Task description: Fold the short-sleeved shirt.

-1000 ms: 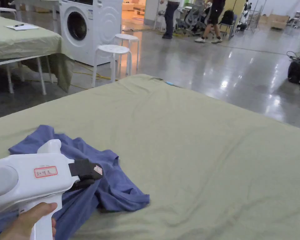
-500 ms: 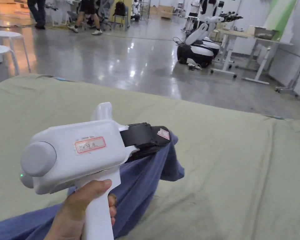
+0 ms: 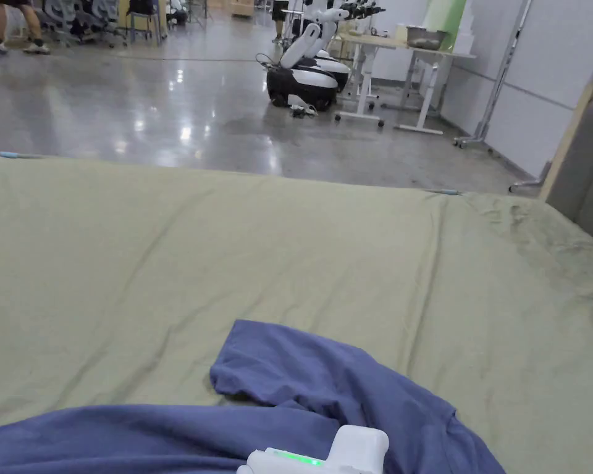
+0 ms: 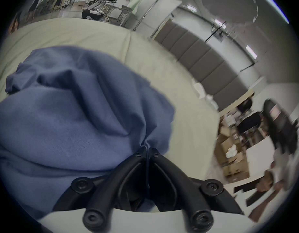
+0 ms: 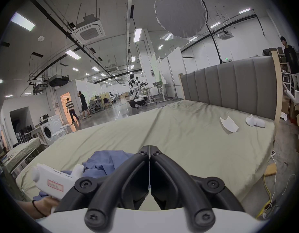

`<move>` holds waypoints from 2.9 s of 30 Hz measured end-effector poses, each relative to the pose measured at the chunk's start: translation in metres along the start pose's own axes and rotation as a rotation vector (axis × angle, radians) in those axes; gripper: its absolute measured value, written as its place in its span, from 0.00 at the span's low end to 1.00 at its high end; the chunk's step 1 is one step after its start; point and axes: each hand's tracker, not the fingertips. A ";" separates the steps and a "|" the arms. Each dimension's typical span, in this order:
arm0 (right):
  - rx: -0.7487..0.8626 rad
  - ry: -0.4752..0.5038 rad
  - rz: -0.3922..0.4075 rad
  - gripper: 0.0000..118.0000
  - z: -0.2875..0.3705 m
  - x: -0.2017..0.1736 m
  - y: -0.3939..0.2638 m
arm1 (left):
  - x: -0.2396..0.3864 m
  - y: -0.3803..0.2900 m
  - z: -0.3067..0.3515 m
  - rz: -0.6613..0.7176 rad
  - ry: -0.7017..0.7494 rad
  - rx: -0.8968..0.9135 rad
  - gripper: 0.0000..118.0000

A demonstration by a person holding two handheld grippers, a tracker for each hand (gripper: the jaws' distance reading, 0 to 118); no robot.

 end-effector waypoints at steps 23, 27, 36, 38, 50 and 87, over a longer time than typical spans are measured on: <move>-0.158 0.315 0.059 0.02 -0.044 -0.089 -0.036 | -0.109 -0.135 0.292 0.426 0.522 0.473 0.00; -0.160 0.325 0.081 0.02 -0.047 -0.096 -0.034 | -0.165 -0.113 0.304 0.511 0.576 0.593 0.16; -0.184 0.217 0.110 0.02 -0.057 -0.091 -0.031 | -0.293 -0.033 0.257 0.628 0.501 0.359 0.81; -0.187 0.202 0.113 0.02 -0.058 -0.090 -0.029 | -0.300 -0.027 0.246 0.583 0.544 0.283 0.81; -0.209 0.203 0.136 0.02 -0.080 -0.094 -0.022 | -0.261 -0.053 0.244 0.462 0.566 0.255 0.06; -0.720 0.310 0.487 0.10 -0.282 -0.155 0.066 | -0.219 -0.041 0.294 0.423 0.441 0.441 0.05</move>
